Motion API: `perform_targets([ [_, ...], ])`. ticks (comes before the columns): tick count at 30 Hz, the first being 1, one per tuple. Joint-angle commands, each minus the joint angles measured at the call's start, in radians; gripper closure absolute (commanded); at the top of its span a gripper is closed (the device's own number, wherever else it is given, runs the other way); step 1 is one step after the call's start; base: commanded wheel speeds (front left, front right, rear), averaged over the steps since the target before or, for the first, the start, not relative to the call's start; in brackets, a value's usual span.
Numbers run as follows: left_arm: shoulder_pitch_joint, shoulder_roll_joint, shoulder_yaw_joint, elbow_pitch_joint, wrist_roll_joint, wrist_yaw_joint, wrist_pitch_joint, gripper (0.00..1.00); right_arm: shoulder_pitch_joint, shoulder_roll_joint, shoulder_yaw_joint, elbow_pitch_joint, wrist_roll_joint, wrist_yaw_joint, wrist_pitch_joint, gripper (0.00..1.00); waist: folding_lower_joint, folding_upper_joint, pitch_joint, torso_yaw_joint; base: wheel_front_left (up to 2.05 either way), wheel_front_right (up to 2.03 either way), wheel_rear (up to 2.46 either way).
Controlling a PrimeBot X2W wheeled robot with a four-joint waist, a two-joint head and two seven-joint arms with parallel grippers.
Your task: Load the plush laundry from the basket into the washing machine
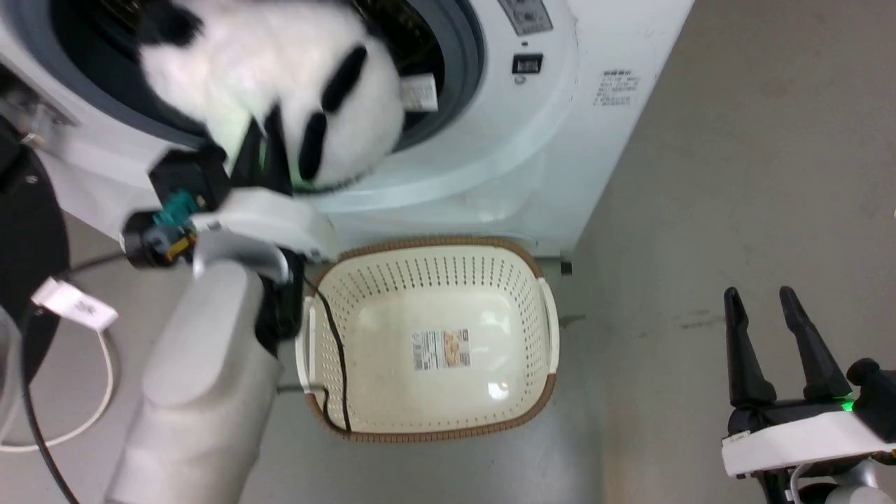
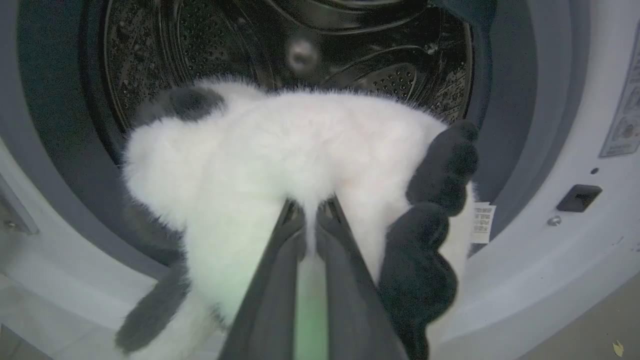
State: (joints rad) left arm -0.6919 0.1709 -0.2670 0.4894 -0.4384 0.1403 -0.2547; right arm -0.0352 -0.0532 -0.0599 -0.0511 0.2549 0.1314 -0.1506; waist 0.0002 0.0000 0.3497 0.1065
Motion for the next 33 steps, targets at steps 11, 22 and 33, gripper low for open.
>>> perform_targets([
  [11, -0.232, -0.005, 0.106, 0.045, 0.063, -0.023, -0.007, 1.0, -0.051, -0.031, -0.017, -0.062, 0.001, -0.001, 0.019, 0.0, -0.0002, 0.0, 0.189, -0.03, 0.0, 0.0, 0.0],
  [22, -0.44, 0.021, 0.15, 0.084, 0.106, -0.043, -0.007, 1.0, -0.06, -0.057, -0.03, -0.12, 0.009, -0.001, 0.029, 0.0, -0.0002, 0.0, 0.314, -0.049, 0.0, 0.0, 0.0],
  [33, -0.61, 0.101, 0.175, 0.144, 0.117, -0.049, 0.008, 1.0, -0.065, -0.07, -0.044, -0.151, 0.012, -0.001, 0.026, 0.0, -0.0002, 0.0, 0.415, -0.091, 0.0, 0.0, 0.0],
])
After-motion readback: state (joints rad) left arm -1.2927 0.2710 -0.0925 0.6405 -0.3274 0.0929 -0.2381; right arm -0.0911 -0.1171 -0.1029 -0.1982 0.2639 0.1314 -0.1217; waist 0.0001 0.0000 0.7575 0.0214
